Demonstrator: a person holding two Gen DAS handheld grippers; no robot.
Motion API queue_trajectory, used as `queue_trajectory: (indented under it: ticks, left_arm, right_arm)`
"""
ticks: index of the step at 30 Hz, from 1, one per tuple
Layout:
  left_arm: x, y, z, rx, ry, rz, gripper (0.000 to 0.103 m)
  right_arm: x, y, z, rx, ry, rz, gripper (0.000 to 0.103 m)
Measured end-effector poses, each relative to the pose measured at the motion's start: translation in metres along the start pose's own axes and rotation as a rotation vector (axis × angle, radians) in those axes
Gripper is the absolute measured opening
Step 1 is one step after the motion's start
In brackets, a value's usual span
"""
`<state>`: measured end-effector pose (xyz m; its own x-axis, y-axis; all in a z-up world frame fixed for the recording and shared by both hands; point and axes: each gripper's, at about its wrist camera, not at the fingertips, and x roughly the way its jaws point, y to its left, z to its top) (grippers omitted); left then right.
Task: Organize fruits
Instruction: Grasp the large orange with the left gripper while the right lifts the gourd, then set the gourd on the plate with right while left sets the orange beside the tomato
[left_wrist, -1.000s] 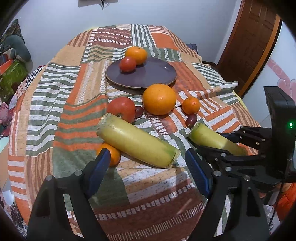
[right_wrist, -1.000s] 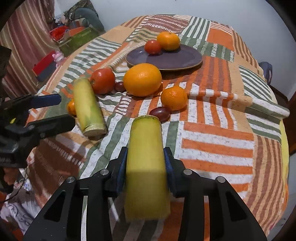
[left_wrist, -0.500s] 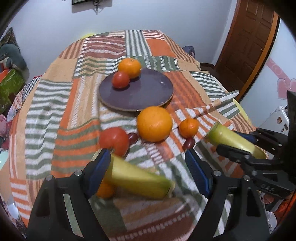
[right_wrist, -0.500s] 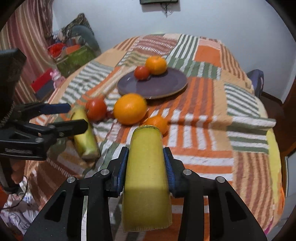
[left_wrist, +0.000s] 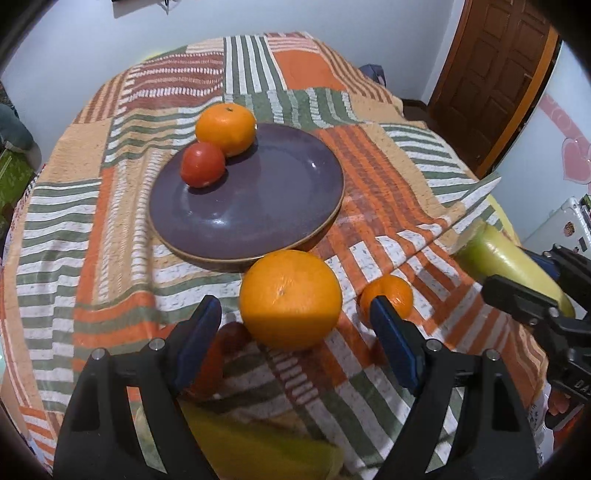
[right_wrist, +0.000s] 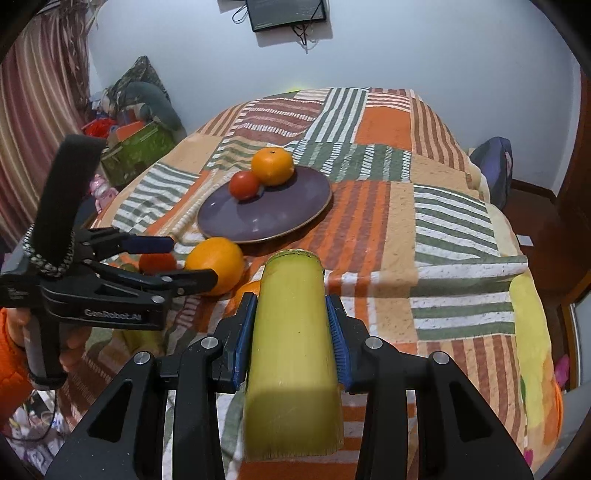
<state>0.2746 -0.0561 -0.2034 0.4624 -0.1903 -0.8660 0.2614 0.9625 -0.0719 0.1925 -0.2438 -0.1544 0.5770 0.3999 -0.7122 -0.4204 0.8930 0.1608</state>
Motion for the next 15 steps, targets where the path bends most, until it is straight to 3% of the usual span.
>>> queue_trajectory:
  ticks: [5, 11, 15]
  left_arm:
    - [0.019, 0.001, 0.004, -0.005, 0.038, 0.001, 0.080]
    - [0.025, 0.000, 0.003, 0.002, 0.028, 0.024, 0.066]
    - [0.023, 0.003, 0.003, -0.008, 0.024, 0.010, 0.065]
  right_arm:
    - [0.006, -0.007, 0.002, 0.004, 0.001, 0.010, 0.035]
    - [0.012, -0.011, 0.005, 0.005, 0.005, 0.018, 0.034]
    - [0.013, -0.013, 0.007, 0.007, 0.002, 0.019, 0.035]
